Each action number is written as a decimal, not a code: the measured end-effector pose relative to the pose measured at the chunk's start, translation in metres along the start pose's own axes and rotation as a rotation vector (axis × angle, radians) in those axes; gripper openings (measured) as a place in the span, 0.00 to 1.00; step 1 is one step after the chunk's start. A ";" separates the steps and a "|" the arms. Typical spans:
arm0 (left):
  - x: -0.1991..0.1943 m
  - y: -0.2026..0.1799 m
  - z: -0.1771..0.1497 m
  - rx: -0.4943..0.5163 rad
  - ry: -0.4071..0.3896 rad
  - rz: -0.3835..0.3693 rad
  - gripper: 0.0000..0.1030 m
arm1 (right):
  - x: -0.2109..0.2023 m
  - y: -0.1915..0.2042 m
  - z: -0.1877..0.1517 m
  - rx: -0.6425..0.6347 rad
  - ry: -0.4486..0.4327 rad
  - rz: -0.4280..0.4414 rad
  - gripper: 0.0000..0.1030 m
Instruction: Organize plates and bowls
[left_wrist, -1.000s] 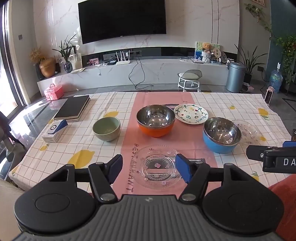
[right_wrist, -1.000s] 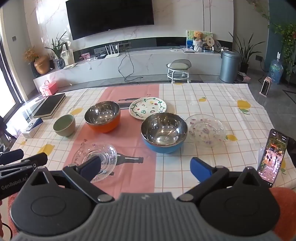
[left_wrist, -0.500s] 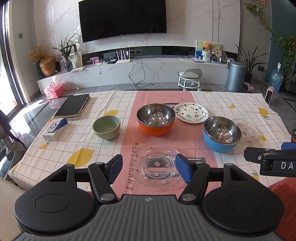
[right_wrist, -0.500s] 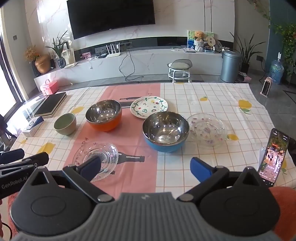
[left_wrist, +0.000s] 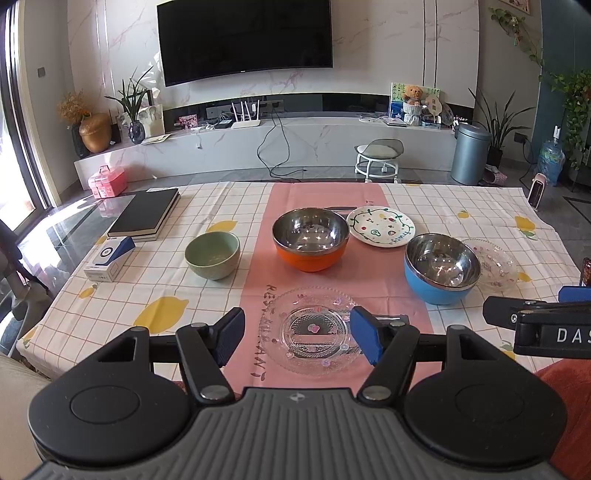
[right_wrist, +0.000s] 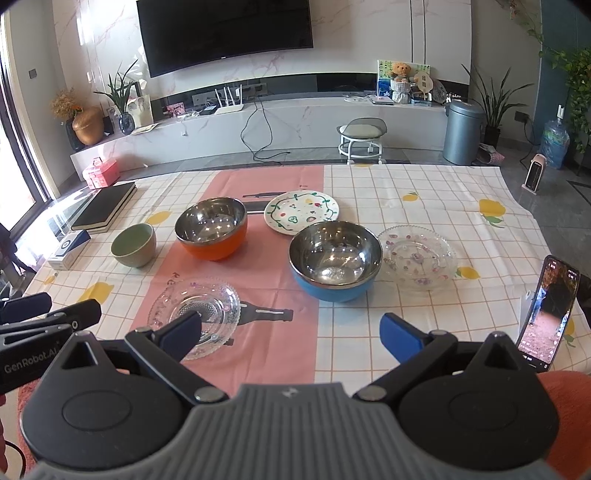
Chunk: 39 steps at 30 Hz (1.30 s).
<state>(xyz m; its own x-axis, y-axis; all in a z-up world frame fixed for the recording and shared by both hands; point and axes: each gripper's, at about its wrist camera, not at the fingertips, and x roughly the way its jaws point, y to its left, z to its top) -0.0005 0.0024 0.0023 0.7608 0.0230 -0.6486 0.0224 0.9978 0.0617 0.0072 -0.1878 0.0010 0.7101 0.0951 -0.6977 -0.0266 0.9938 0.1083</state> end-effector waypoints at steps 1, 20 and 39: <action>0.000 0.000 0.000 0.000 0.000 0.000 0.75 | 0.000 0.000 0.000 0.001 -0.001 0.001 0.98; -0.003 0.000 0.002 0.003 -0.005 0.000 0.75 | -0.003 0.000 0.000 0.003 -0.004 0.006 0.98; -0.005 -0.001 0.001 -0.002 -0.005 -0.008 0.75 | -0.005 0.002 -0.002 -0.004 -0.003 0.005 0.98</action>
<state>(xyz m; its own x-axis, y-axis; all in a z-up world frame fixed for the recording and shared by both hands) -0.0036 0.0014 0.0061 0.7639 0.0151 -0.6451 0.0268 0.9981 0.0552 0.0022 -0.1864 0.0035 0.7122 0.0995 -0.6949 -0.0330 0.9936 0.1085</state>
